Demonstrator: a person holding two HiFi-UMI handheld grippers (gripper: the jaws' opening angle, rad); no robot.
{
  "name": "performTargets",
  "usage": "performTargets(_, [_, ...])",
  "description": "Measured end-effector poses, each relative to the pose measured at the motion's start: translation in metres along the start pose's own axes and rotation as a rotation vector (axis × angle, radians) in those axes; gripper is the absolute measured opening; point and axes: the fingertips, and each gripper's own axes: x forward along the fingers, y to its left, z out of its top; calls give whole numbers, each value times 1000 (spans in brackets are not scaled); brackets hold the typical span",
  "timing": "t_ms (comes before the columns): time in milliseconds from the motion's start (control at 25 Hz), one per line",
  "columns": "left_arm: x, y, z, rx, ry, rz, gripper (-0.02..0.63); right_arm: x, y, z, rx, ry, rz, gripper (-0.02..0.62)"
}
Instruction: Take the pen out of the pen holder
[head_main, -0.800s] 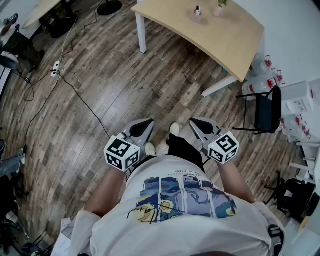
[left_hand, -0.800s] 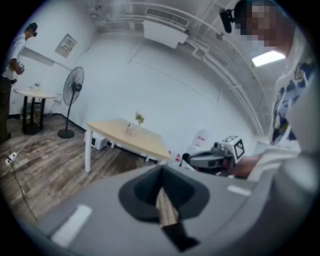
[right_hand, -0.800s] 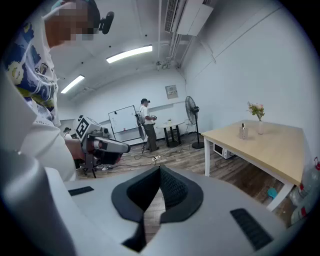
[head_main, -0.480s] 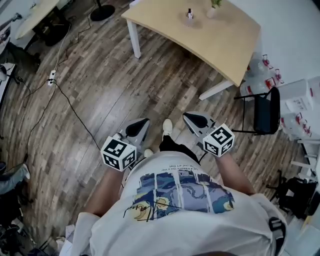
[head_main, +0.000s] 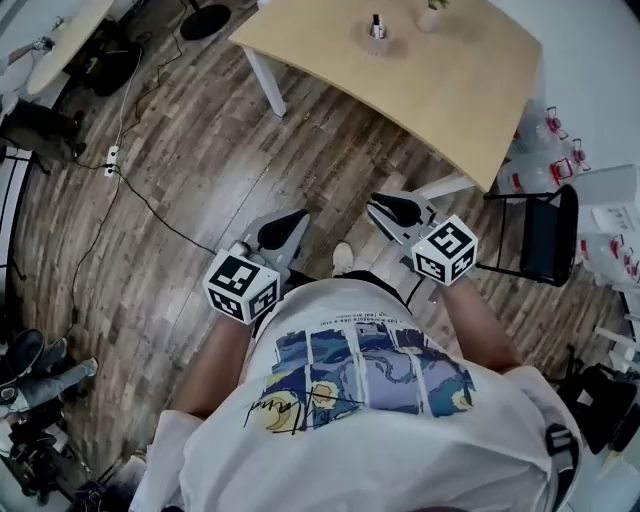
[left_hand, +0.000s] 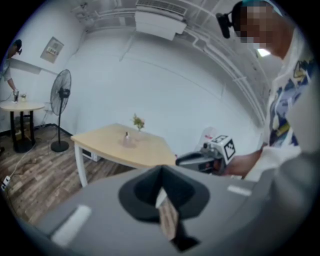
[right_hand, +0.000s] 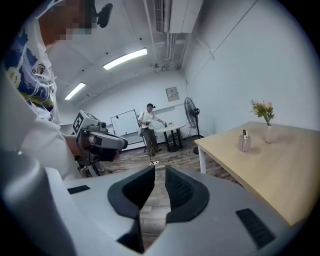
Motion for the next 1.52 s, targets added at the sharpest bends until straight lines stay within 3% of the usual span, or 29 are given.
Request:
performTargets(200, [23, 24, 15, -8, 0, -11, 8, 19, -44, 5, 29, 5, -30, 76])
performTargets(440, [33, 92, 30, -38, -3, -34, 9, 69, -83, 29, 37, 19, -93, 68])
performTargets(880, [54, 198, 89, 48, 17, -189, 8, 122, -213, 76, 73, 15, -380, 38])
performTargets(1160, [68, 260, 110, 13, -1, -120, 9, 132, -311, 99, 52, 49, -474, 34])
performTargets(1520, [126, 291, 159, -31, -57, -12, 8, 159, -446, 111, 17, 135, -412, 54])
